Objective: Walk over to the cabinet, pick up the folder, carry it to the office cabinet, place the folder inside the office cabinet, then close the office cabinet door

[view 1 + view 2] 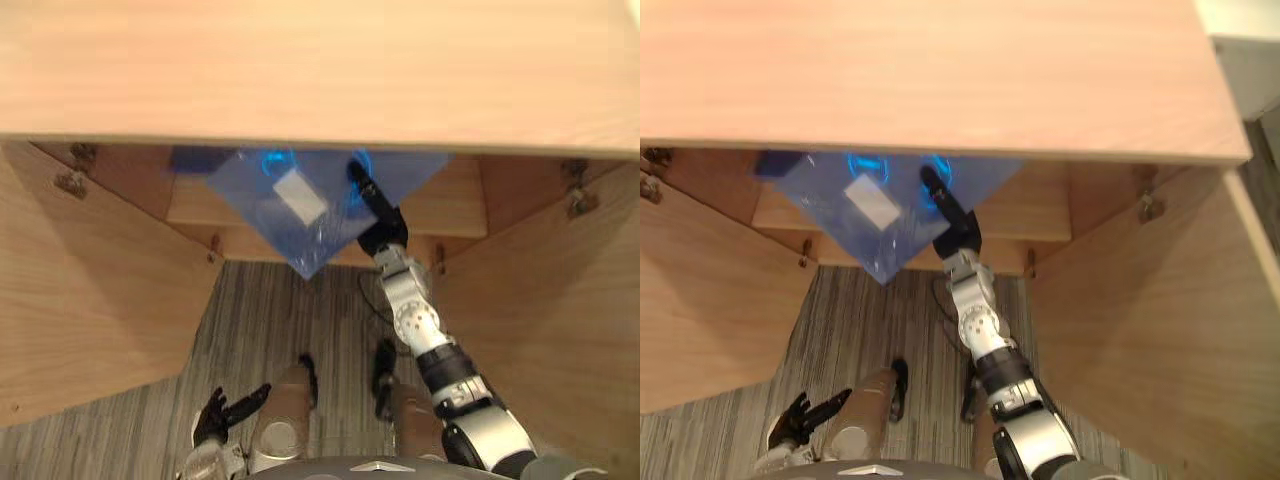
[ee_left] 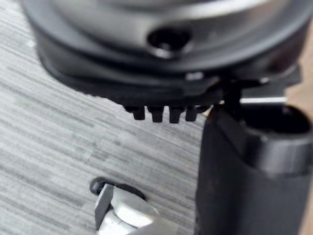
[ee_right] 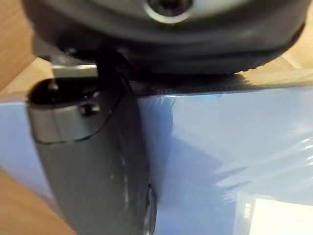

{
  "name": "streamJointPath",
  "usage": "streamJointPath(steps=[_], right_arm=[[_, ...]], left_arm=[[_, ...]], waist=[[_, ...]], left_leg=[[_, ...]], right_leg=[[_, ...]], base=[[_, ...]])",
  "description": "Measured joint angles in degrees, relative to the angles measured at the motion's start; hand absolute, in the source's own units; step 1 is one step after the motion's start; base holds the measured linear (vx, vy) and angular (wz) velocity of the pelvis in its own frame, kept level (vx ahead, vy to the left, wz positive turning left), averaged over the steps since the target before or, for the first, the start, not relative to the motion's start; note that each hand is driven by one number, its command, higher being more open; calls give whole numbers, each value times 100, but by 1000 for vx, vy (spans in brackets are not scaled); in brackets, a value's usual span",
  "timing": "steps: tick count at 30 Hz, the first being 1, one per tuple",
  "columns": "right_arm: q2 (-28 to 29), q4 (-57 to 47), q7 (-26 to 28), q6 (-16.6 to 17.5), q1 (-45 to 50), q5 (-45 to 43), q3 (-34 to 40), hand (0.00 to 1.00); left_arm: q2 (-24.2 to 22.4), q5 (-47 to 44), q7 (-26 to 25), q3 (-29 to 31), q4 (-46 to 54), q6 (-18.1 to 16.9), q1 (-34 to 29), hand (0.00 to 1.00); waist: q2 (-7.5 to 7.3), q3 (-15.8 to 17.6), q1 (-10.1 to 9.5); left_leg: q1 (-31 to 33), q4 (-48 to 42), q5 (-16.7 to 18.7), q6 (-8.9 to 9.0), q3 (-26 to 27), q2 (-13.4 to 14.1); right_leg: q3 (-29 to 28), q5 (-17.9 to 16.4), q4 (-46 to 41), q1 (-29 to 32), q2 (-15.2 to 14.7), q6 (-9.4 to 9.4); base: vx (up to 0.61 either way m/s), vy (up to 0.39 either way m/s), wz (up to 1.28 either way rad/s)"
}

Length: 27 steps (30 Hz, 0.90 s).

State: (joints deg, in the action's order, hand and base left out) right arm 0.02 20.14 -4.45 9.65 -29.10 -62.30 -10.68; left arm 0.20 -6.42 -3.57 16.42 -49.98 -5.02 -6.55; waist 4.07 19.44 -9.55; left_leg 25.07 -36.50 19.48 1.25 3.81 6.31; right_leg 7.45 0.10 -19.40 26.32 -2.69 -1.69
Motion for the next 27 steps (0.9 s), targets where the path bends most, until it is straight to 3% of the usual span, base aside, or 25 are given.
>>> streamJointPath(steps=[7, 15, 20, 23, 27], right_arm=[[-29, -557, -213, 628, -665, -384, 455, 0], [-31, -772, -352, 1352, -1022, -622, 1170, 0], [-37, -615, -717, 1510, -1513, -1111, 1740, 0], [-214, 298, -1154, 1699, -2655, -1518, 2553, 0], [-817, 1426, -1510, 1422, -3763, -1756, 2970, 0]], left_arm=[[-40, -232, -13, -94, 119, 4, 179, 100], [-24, -243, -117, -83, 200, 3, 209, 100], [-48, -246, -165, -86, 282, 7, 231, 100], [-99, -285, -225, -85, 280, 11, 248, 100], [-132, -298, -245, -83, 280, 10, 285, 100]], waist=[[72, 340, -90], [95, 475, -74], [93, 512, -77], [101, 535, -84], [117, 542, -78]], left_leg=[[1268, -1059, 212, -88, 48, 4], [1822, -1625, 358, 0, -122, 11], [2077, -1745, 349, 24, -248, -26], [2072, -1685, 294, 11, -274, -72], [2077, -1464, 147, -16, -379, -128]], right_leg=[[-149, -229, -1247, 1417, -111, 37], [-114, -583, -2026, 2042, -161, 95], [8, -652, -2199, 2261, -234, 131], [49, -607, -2147, 2238, -281, 138], [179, -444, -1830, 2091, -308, 129]], base=[[-159, 32, -7], [-53, -38, 6], [-30, -27, 13], [-22, -2, 9], [-10, 25, 14]])
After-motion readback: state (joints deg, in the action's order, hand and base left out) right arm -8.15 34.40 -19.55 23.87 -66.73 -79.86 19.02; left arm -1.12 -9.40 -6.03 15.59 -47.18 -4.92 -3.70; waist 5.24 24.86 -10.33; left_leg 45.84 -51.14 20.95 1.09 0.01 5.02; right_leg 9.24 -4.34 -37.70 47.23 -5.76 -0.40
